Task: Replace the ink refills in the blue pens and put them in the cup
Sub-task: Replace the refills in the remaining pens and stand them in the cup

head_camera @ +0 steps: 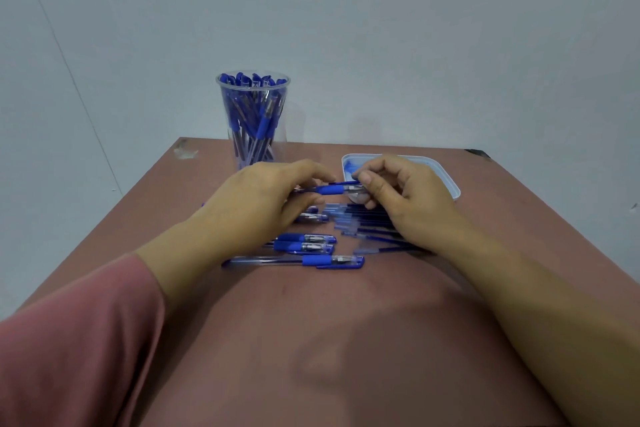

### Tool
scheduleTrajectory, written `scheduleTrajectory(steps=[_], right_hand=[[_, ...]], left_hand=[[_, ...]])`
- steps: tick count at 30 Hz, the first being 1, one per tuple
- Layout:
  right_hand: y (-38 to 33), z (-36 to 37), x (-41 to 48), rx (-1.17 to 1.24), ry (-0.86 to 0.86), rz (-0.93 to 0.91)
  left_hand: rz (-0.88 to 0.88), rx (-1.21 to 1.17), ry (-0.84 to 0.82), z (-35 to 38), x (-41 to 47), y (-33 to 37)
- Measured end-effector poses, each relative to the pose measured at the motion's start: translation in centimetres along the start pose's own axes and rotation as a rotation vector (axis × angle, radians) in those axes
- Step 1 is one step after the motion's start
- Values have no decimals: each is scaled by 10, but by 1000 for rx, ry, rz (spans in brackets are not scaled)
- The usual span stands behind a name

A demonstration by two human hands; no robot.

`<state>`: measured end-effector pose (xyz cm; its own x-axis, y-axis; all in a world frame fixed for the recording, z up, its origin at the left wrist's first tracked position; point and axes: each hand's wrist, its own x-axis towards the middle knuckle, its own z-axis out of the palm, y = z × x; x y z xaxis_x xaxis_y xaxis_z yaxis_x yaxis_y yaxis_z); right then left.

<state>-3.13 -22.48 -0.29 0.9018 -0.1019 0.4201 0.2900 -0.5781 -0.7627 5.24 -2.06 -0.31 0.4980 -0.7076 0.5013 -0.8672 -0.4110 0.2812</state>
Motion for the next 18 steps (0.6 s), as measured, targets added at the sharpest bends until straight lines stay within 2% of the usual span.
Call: scheduleTrajectory(steps=[3, 6, 11, 18], right_hand=[[2, -4, 1, -181, -64, -143], [8, -3, 5, -288, -7, -270], [8, 4, 6, -221, 68, -298], [6, 7, 7, -196, 44, -343]], left_hand=[[15, 33, 35, 2, -3, -7], [7, 32, 58, 2, -6, -5], [38, -23, 111, 4, -6, -2], [133, -67, 164, 2, -5, -5]])
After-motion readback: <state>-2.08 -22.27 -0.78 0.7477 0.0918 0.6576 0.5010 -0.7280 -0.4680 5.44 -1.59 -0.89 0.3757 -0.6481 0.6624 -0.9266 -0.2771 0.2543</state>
